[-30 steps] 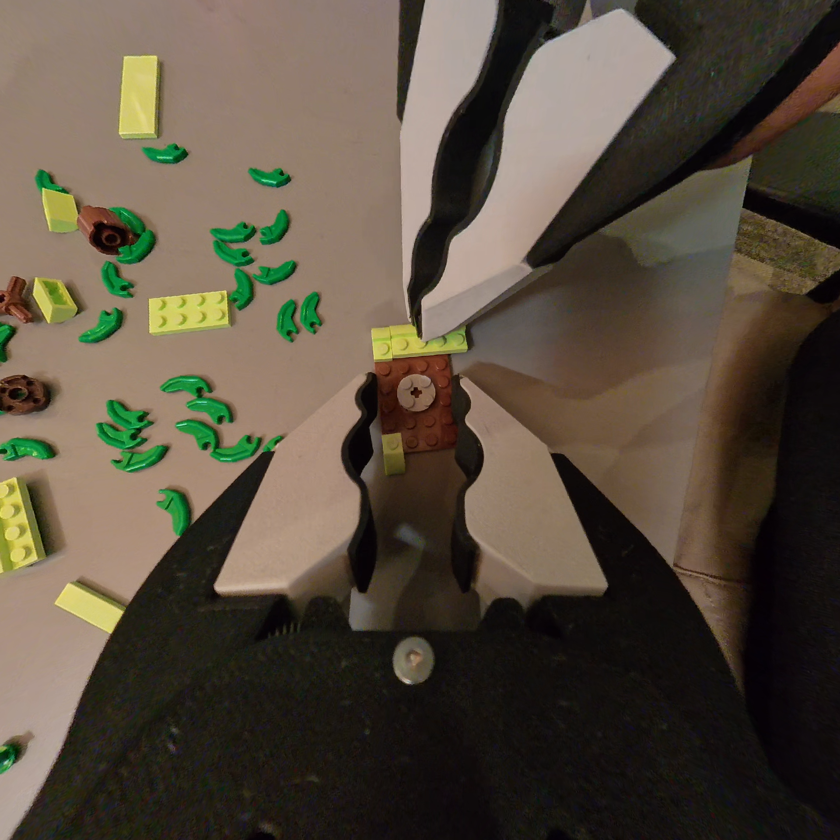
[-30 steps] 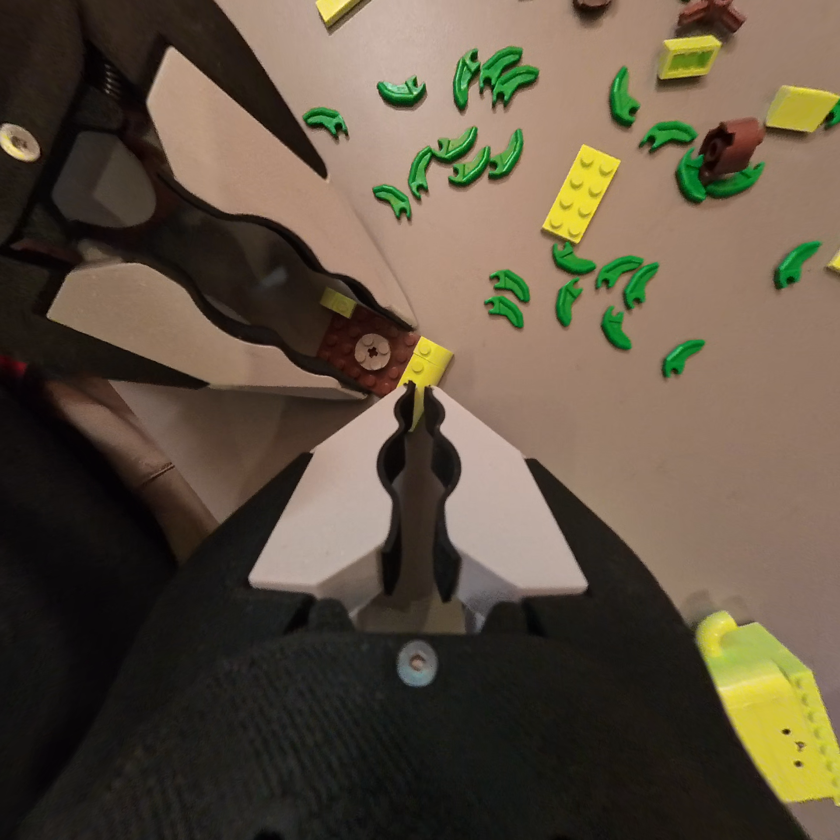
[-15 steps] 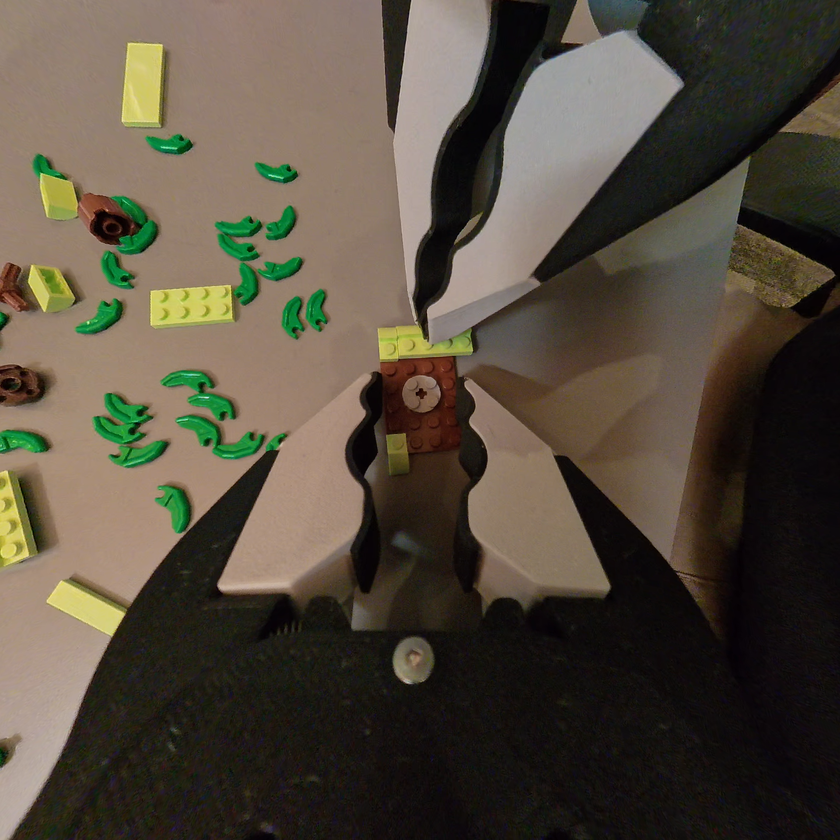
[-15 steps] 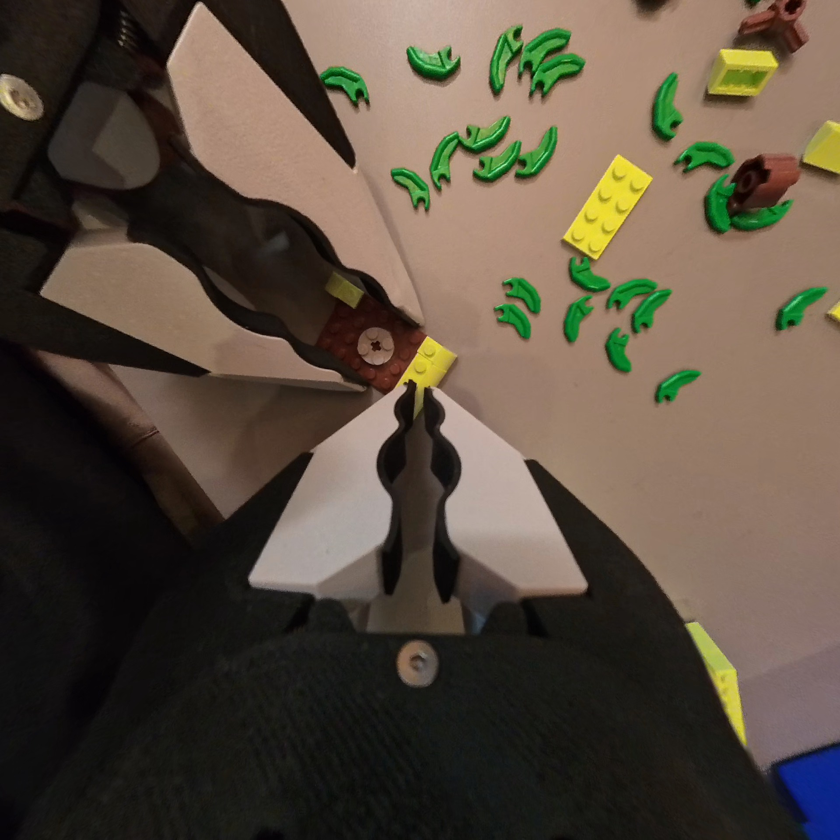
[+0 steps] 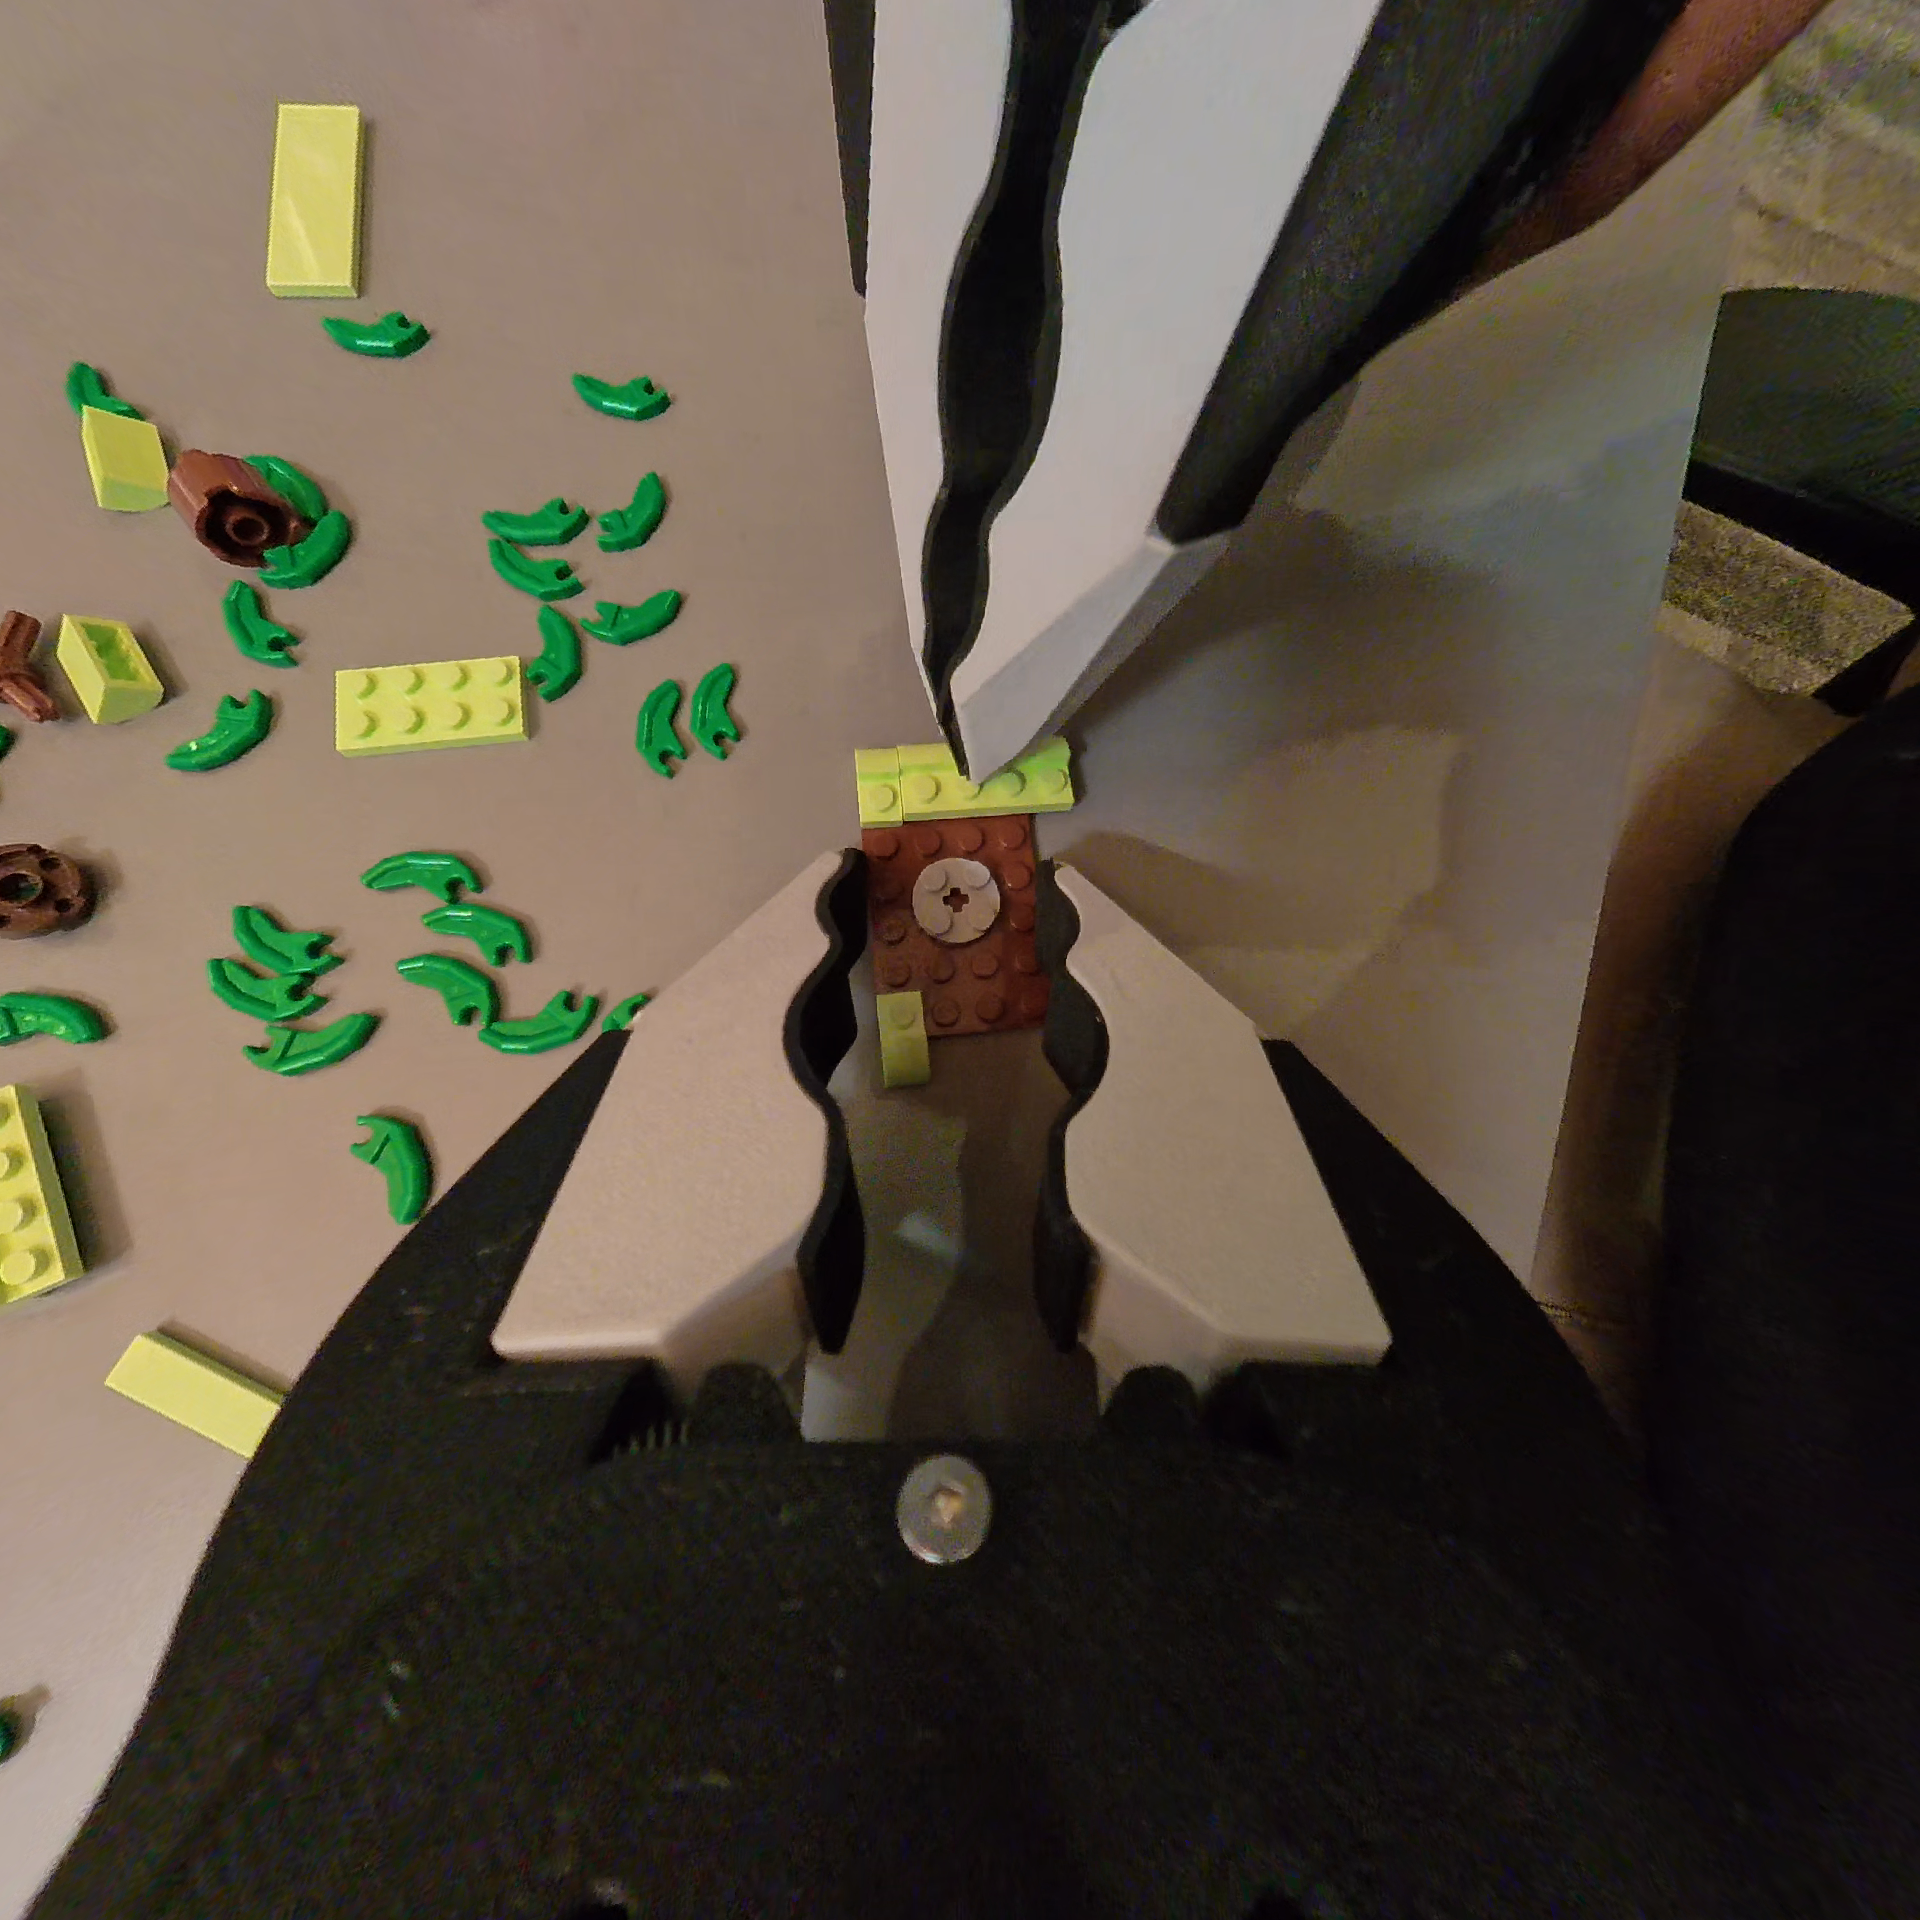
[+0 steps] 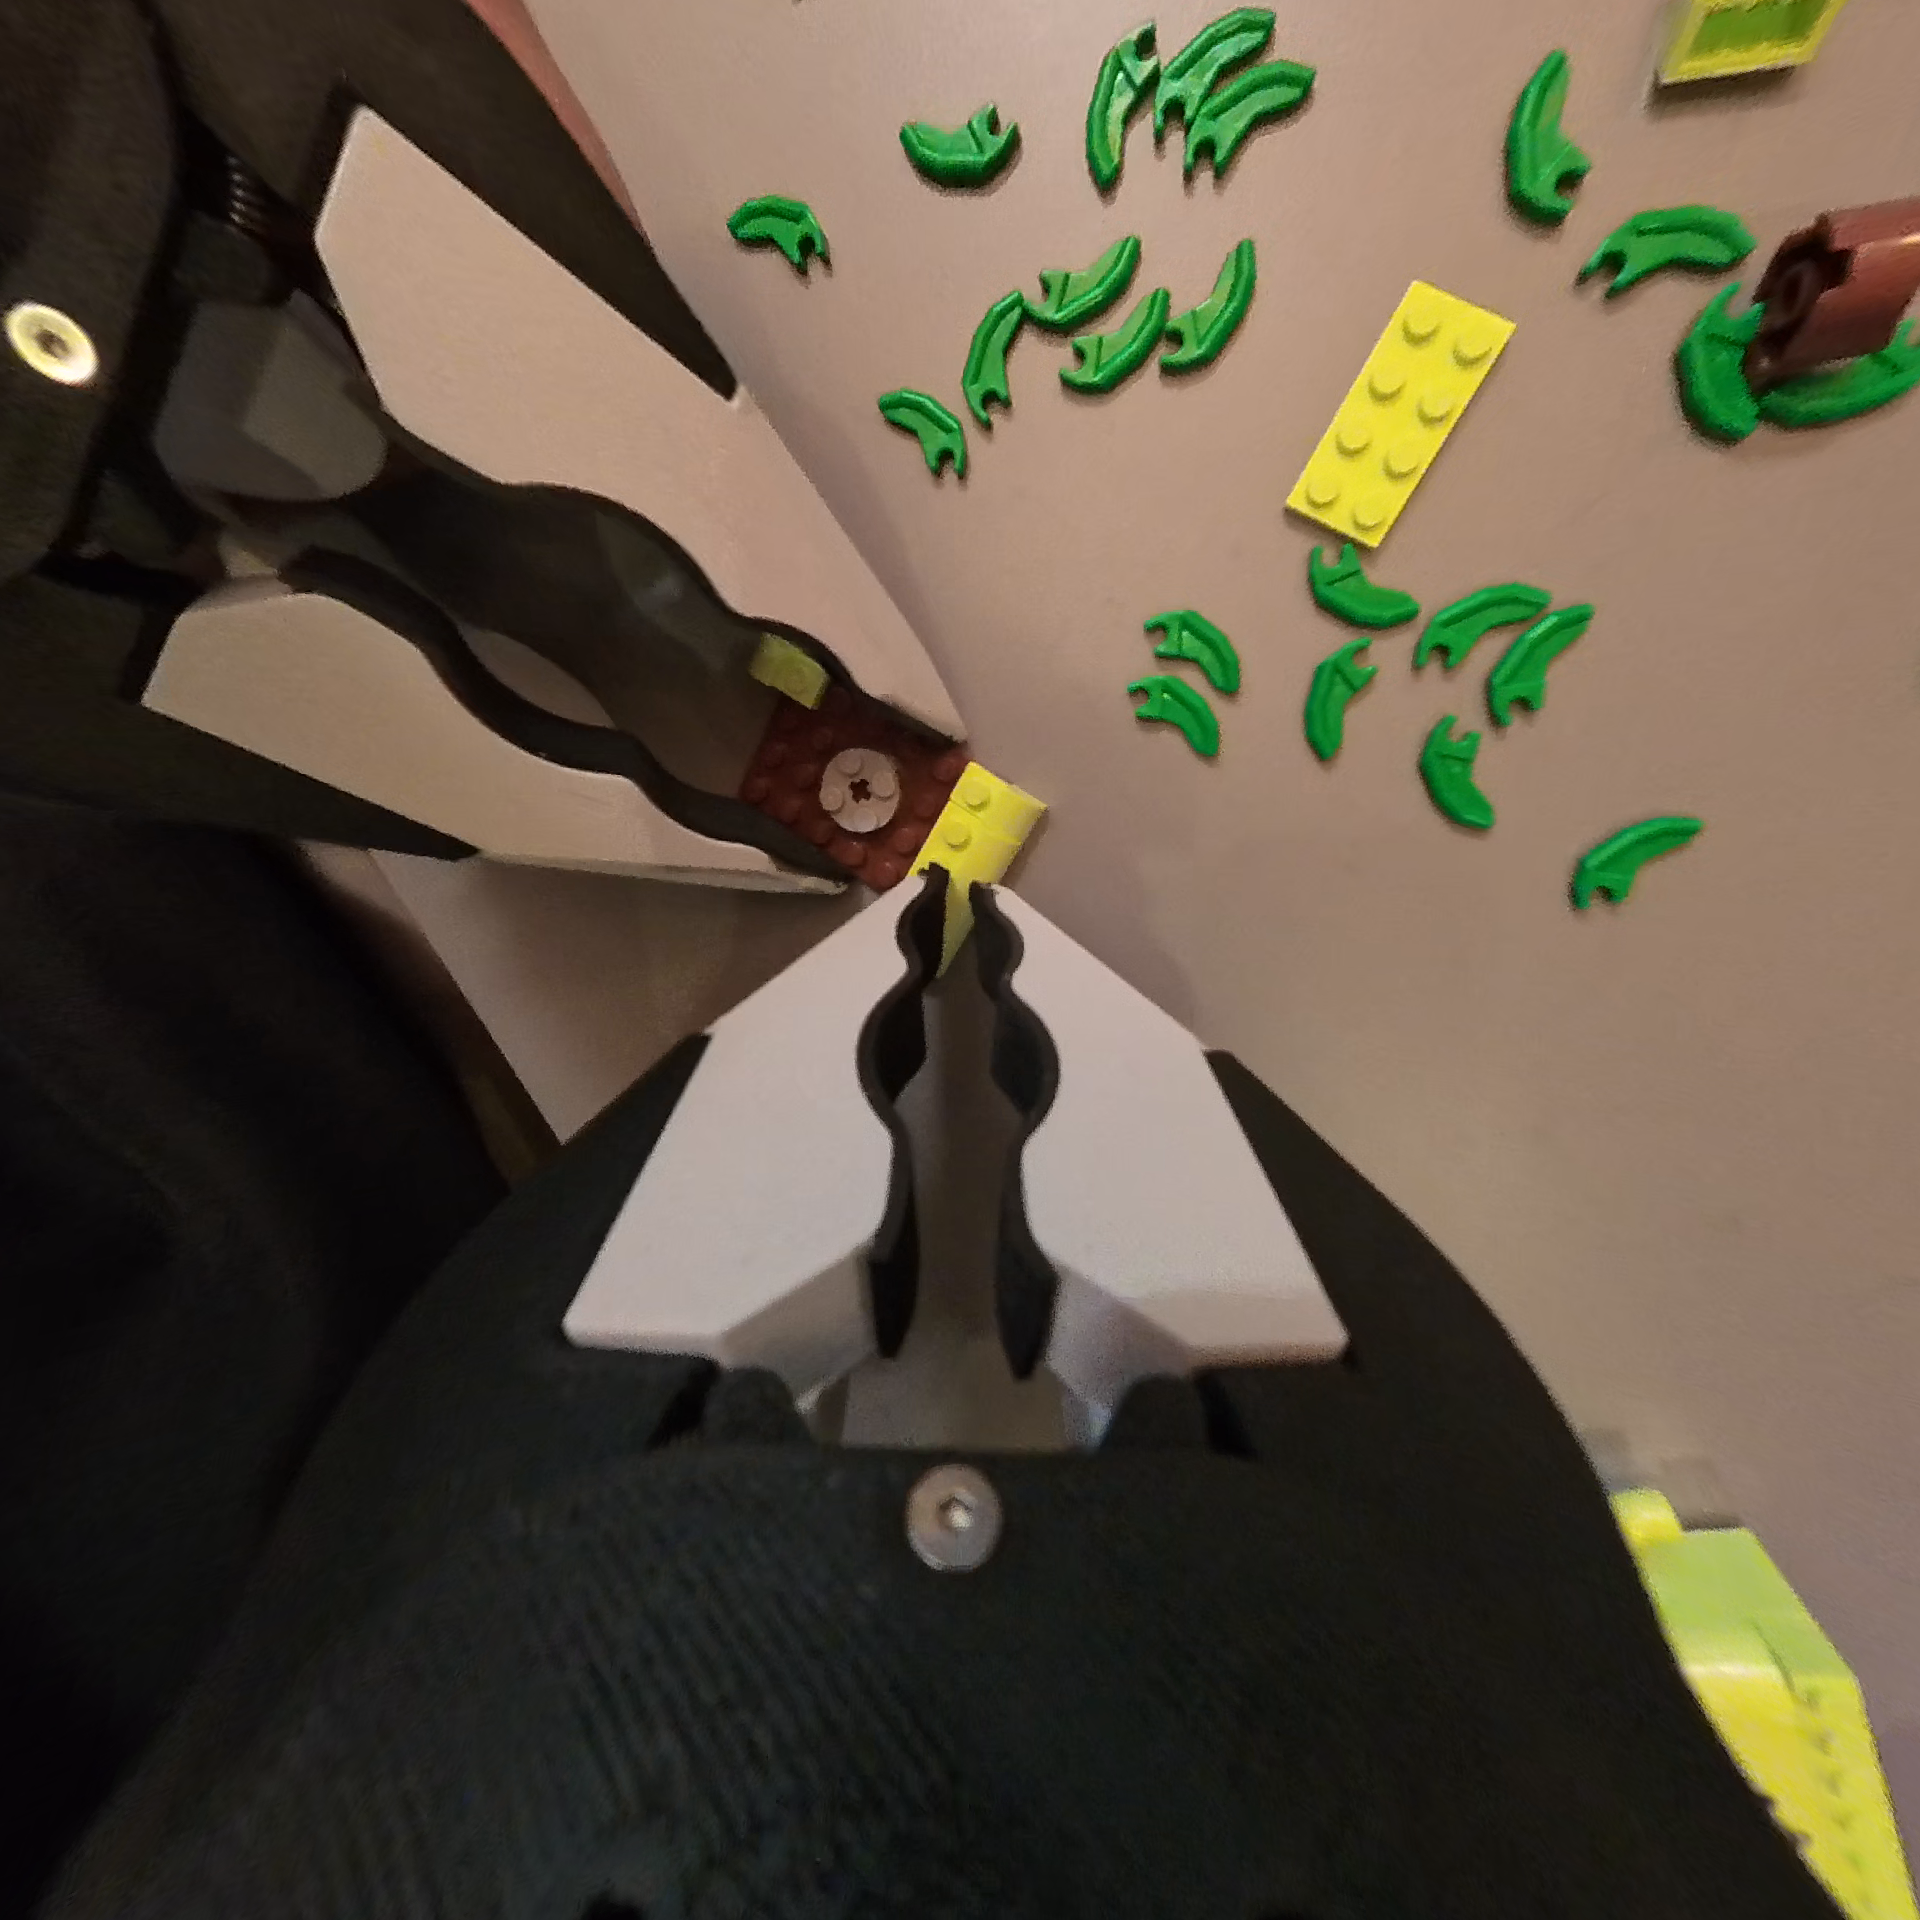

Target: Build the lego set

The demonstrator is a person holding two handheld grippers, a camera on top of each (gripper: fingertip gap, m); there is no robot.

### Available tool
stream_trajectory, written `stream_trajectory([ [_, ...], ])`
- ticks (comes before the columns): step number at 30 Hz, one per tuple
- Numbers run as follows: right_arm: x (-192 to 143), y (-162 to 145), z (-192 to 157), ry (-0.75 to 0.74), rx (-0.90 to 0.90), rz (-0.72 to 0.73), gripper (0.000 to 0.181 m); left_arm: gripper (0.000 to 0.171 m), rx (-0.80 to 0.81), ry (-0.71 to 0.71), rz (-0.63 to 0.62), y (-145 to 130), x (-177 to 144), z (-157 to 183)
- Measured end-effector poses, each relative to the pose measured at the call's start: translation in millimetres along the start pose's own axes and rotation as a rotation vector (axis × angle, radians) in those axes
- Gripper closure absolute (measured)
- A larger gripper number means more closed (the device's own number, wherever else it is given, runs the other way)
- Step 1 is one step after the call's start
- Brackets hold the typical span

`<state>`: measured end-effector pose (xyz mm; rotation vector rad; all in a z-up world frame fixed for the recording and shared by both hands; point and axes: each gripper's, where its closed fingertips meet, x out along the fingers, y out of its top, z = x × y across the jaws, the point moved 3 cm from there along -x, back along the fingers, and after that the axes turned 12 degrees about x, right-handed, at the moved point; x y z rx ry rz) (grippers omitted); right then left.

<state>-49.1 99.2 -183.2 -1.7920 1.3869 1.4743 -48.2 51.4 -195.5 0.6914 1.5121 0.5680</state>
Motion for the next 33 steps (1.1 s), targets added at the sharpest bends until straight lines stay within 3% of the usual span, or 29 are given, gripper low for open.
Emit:
stream_trajectory([
  [7, 2.7, -0.9, 2.3, 0.107, 0.078, 0.028, 0.173, 0.140, -0.015, -0.021, 0.008, 0.2, -0.5, 0.3],
  [12, 2.1, -0.7, -0.4, 0.016, 0.047, 0.036, 0.174, 0.140, -0.024, -0.029, 0.011, 0.2, -0.7, -0.1],
  [17, 2.1, -0.6, 0.0, 0.021, 0.068, 0.042, 0.174, 0.140, -0.022, -0.028, 0.011, 0.1, -0.7, 0.1],
  [26, 1.7, -4.1, -2.7, -0.088, 0.127, 0.192, 0.175, 0.139, -0.027, -0.037, 0.017, 0.3, -1.4, 0.2],
  [28, 1.8, -5.4, -2.0, -0.067, 0.171, 0.227, 0.175, 0.120, -0.040, -0.045, 0.033, 1.3, -2.9, -0.4],
  [33, 0.0, -11.2, -1.2, -0.084, 0.233, 0.287, 0.176, 0.103, -0.079, -0.073, 0.191, 11.8, -19.6, -3.2],
])
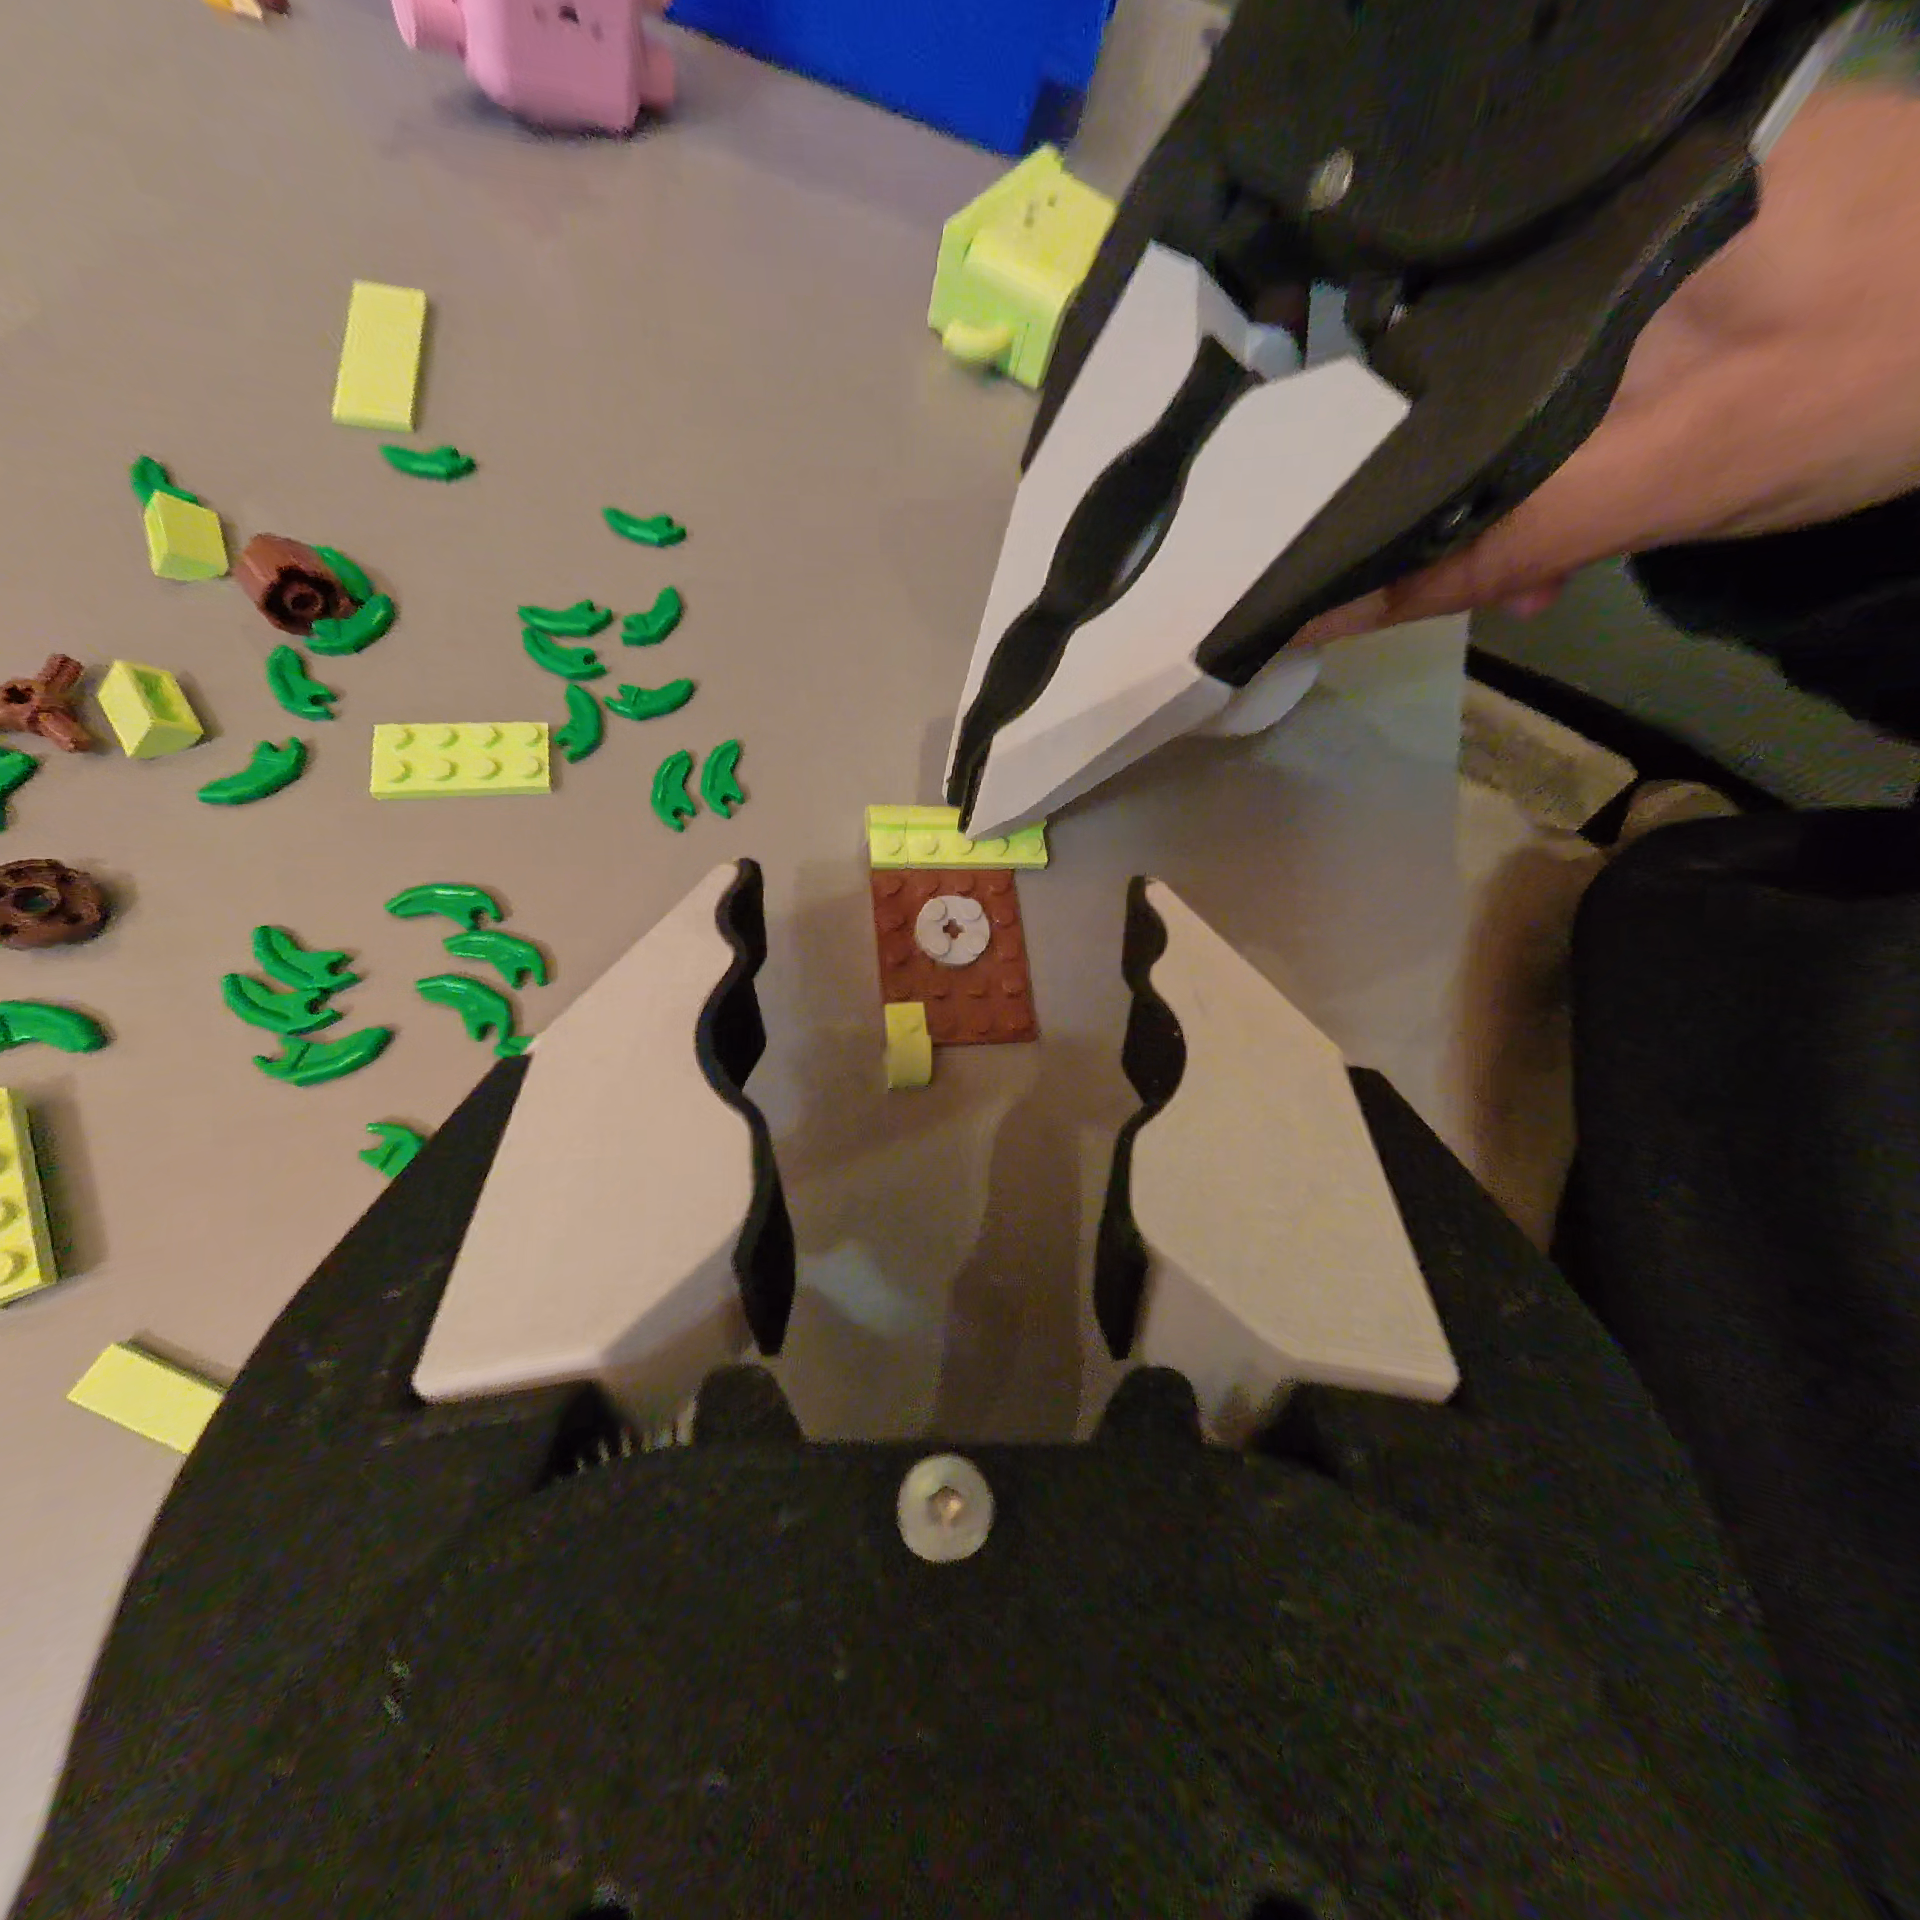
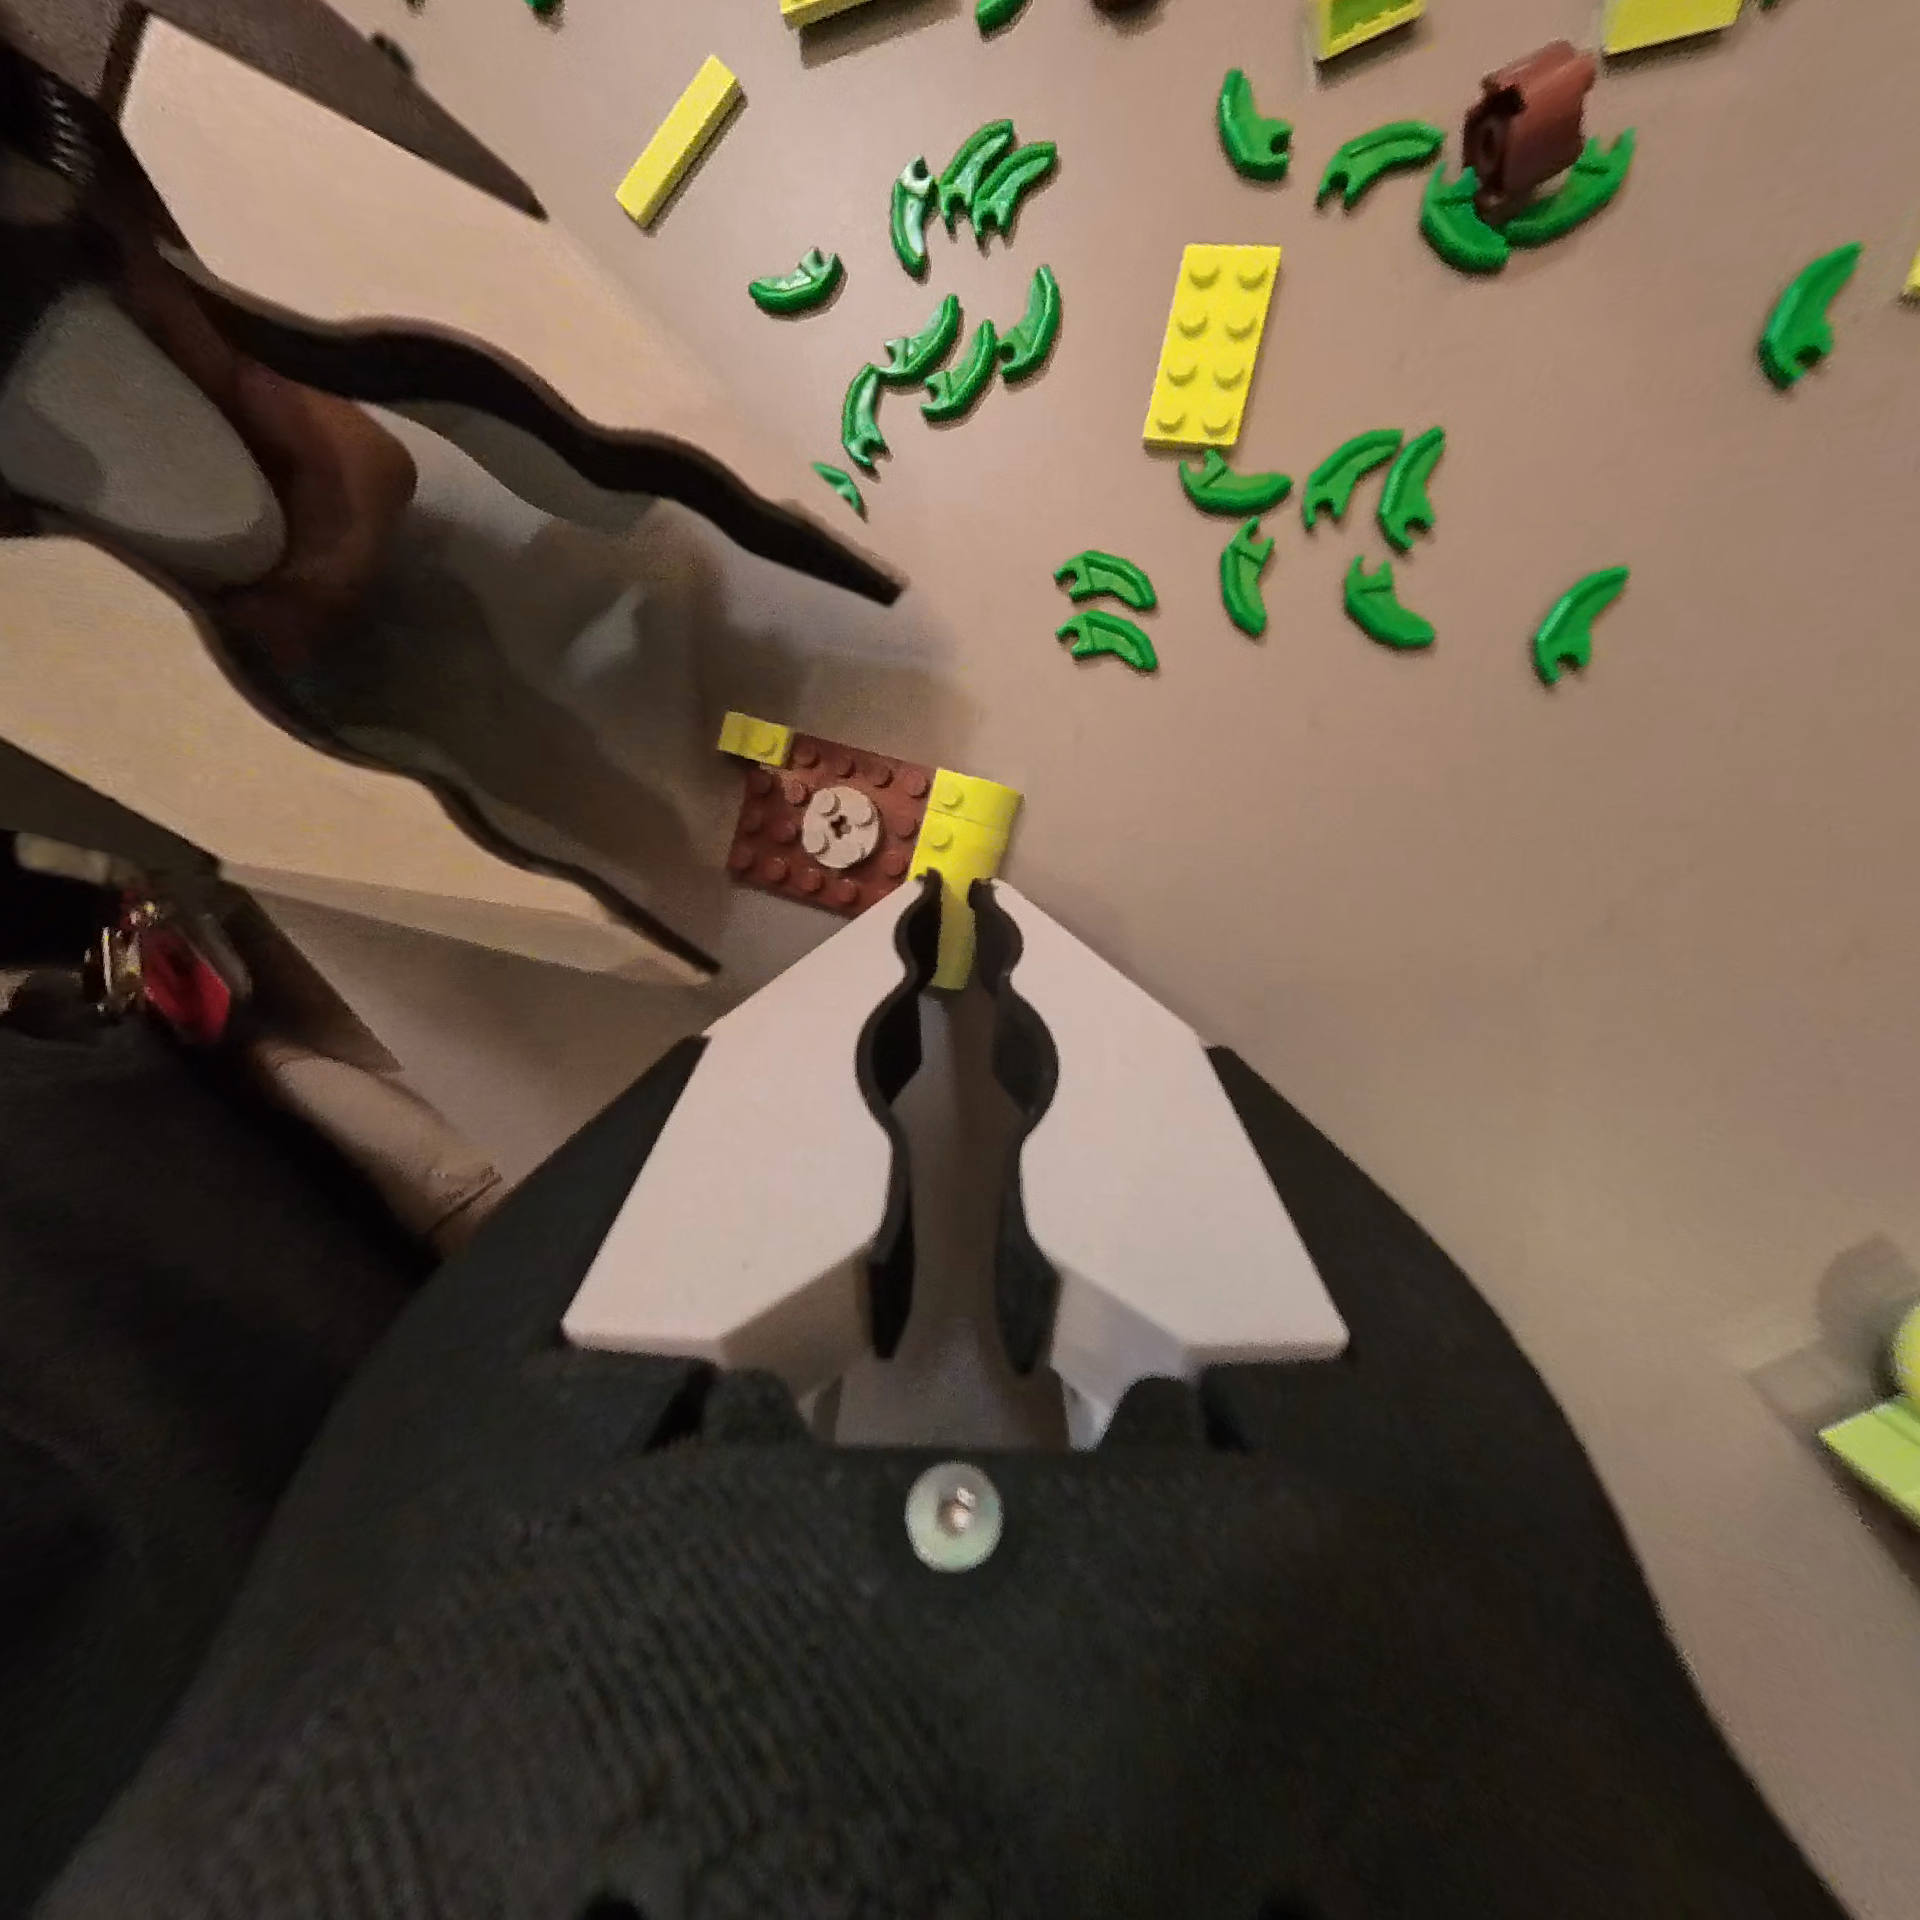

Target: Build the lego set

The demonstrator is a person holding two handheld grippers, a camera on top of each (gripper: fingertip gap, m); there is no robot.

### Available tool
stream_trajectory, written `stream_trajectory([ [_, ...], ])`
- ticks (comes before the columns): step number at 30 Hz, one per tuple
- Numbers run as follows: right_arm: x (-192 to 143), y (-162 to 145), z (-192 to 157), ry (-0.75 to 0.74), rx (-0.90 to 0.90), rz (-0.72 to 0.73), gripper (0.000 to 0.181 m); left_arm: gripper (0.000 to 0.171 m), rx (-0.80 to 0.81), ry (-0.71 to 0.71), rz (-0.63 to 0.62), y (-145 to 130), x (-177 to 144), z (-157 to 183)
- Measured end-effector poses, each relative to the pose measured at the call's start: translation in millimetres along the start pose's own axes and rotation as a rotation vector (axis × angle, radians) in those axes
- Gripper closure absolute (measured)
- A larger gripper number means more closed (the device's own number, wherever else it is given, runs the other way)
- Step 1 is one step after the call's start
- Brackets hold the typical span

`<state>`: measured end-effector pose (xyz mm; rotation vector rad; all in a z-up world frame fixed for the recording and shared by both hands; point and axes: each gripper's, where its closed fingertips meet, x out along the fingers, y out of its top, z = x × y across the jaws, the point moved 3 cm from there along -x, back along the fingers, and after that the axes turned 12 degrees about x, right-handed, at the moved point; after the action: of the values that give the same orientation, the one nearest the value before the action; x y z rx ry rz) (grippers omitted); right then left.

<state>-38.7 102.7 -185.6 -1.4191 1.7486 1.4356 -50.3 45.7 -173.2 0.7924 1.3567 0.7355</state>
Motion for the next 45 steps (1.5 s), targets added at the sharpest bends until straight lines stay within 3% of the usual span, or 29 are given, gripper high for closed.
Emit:
stream_trajectory([
  [7, -7.9, -8.3, 8.8, -0.073, 0.059, 0.113, 0.176, 0.103, -0.034, 0.023, 0.036, 2.2, -4.2, -5.4],
  [14, -11.3, -15.6, 1.8, -0.058, -0.006, 0.175, 0.179, 0.102, -0.015, 0.349, 0.175, 14.9, -29.9, -39.7],
  [18, -15.1, -18.3, 2.4, -0.012, 0.010, 0.190, 0.169, 0.102, -0.008, 0.536, 0.096, -1.8, -52.7, -69.8],
  [22, -17.0, -21.7, -1.8, 0.104, 0.047, 0.178, 0.162, 0.105, -0.071, 0.592, 0.090, -13.5, -78.1, -93.1],
  [26, -15.7, -26.2, -14.1, 0.230, 0.080, 0.129, 0.158, 0.105, -0.186, 0.544, 0.038, -32.5, -81.9, -106.0],
  [31, -15.0, -32.4, -19.3, 0.247, 0.039, 0.095, 0.159, 0.105, -0.240, 0.463, 0.095, -21.6, -72.1, -98.1],
  [36, -22.2, -30.3, -17.1, 0.239, -0.030, 0.171, 0.159, 0.105, -0.036, 0.424, -0.094, -23.0, -72.6, -107.6],
  [41, -24.2, -35.4, -19.4, 0.248, -0.075, 0.203, 0.167, 0.119, 0.236, 0.015, -0.170, -8.4, -66.6, -96.3],
  [45, -23.2, -35.5, -21.5, 0.243, -0.095, 0.202, 0.167, 0.117, 0.384, -0.074, -0.433, -11.2, -55.6, -117.0],
])
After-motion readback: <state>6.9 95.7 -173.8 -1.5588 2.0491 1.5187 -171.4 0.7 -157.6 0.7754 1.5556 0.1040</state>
